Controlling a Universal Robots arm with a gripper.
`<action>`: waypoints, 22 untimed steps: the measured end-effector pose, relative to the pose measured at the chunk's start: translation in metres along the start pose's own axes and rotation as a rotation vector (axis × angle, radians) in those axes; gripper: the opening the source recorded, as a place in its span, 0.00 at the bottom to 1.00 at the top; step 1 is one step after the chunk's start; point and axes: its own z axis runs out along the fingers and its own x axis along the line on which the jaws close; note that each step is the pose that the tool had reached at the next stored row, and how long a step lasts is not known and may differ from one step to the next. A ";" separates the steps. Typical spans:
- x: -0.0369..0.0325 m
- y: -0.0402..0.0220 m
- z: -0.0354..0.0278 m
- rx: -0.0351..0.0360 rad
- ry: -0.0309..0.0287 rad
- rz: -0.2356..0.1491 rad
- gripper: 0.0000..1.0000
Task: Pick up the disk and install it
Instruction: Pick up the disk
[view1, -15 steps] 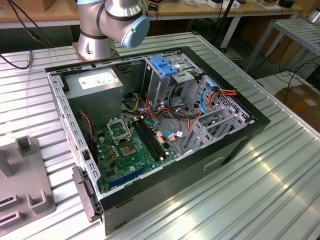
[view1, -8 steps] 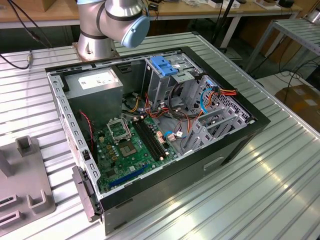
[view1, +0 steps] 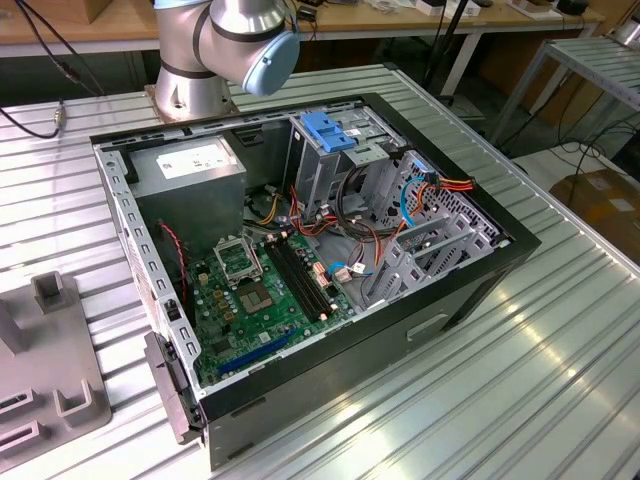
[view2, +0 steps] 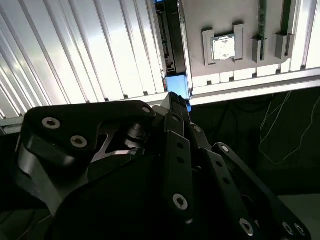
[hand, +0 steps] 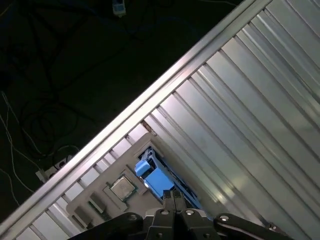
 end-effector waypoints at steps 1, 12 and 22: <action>0.0000 0.0000 0.0000 -0.0007 -0.0001 -0.023 0.10; 0.0000 0.0000 0.0007 -0.0059 -0.0002 -0.212 0.10; 0.0001 0.0000 0.0025 -0.0125 -0.0004 -0.452 0.11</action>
